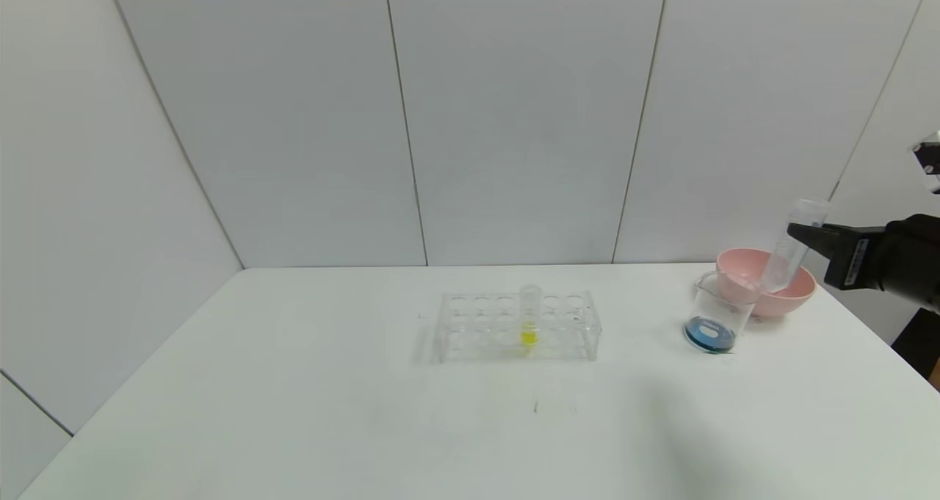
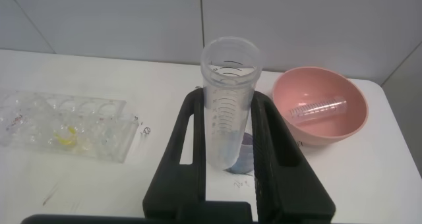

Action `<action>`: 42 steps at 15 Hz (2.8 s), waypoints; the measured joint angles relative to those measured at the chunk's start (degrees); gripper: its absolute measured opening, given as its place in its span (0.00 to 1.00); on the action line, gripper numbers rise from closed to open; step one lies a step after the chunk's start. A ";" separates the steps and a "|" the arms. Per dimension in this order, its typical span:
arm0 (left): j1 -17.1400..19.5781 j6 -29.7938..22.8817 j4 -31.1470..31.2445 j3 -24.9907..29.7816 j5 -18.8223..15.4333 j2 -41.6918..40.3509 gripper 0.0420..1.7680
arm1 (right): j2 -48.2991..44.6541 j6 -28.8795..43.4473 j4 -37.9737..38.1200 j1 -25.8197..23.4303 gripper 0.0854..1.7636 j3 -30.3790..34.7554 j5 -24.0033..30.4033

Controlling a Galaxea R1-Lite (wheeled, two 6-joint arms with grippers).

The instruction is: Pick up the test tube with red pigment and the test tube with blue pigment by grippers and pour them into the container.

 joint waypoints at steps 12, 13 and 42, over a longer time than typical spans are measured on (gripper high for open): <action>0.00 0.00 0.00 0.00 0.00 0.00 1.00 | 15.36 -4.43 -16.73 -20.88 0.23 -1.95 16.92; 0.00 0.00 0.00 0.00 0.00 0.00 1.00 | 18.64 -4.53 -18.42 -21.47 0.23 -3.52 17.03; 0.00 0.00 0.00 0.00 0.00 0.00 1.00 | 32.26 3.23 -17.18 -4.32 0.88 -16.31 2.79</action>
